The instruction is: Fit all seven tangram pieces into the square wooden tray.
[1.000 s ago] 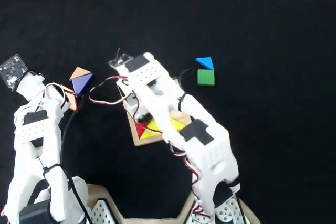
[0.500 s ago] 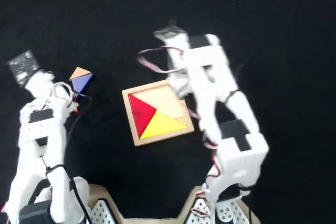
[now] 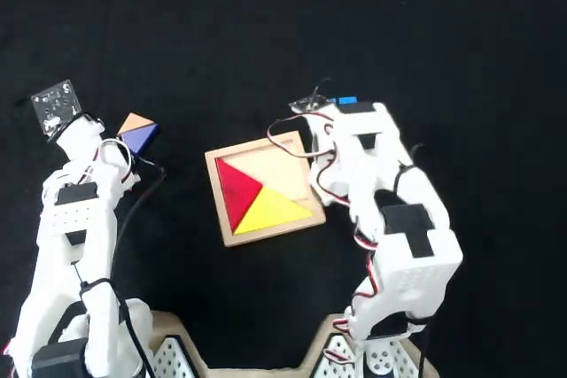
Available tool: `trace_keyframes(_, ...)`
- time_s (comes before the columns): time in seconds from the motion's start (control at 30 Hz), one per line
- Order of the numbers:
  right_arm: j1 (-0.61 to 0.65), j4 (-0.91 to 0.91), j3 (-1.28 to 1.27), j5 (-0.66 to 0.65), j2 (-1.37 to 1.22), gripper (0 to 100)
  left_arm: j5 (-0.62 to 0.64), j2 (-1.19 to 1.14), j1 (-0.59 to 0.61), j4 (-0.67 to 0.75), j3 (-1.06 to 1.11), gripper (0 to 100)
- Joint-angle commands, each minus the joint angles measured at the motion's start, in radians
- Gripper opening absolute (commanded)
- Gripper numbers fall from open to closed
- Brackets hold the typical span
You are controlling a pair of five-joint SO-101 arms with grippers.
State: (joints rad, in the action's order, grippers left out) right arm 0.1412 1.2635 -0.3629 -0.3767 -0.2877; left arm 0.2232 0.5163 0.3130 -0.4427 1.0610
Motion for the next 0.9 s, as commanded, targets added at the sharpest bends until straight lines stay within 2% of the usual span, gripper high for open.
trace_keyframes(0.0,0.098,-0.002,0.001,0.049,0.044,1.1,-0.009,0.003,0.013,0.021,-0.012,3)
trace_keyframes(0.13,0.147,0.005,-0.005,0.063,0.093,1.1,-0.017,0.003,0.007,0.018,-0.012,3)
trace_keyframes(0.23,0.117,0.034,0.001,0.061,0.177,1.1,-0.018,0.003,0.013,-0.026,-0.058,3)
trace_keyframes(0.33,0.048,0.023,0.004,0.061,0.305,1.1,-0.106,0.0,0.035,-0.242,-0.24,6)
trace_keyframes(0.43,0.021,-0.008,0.001,0.123,0.432,1.1,-0.212,-0.048,0.022,-0.442,-0.447,15)
trace_keyframes(0.53,0.072,-0.051,-0.05,0.226,0.493,1.1,-0.331,-0.18,0.008,-0.583,-0.657,20)
trace_keyframes(0.67,0.123,-0.204,-0.186,0.245,0.461,1.1,-0.44,-0.425,0.044,-0.813,-0.938,18)
trace_keyframes(0.77,0.101,-0.336,-0.255,0.247,0.41,1.1,-0.554,-0.595,0.085,-0.924,-1.104,18)
trace_keyframes(0.87,0.058,-0.419,-0.271,0.272,0.377,1.1,-0.686,-0.697,0.107,-0.967,-1.188,18)
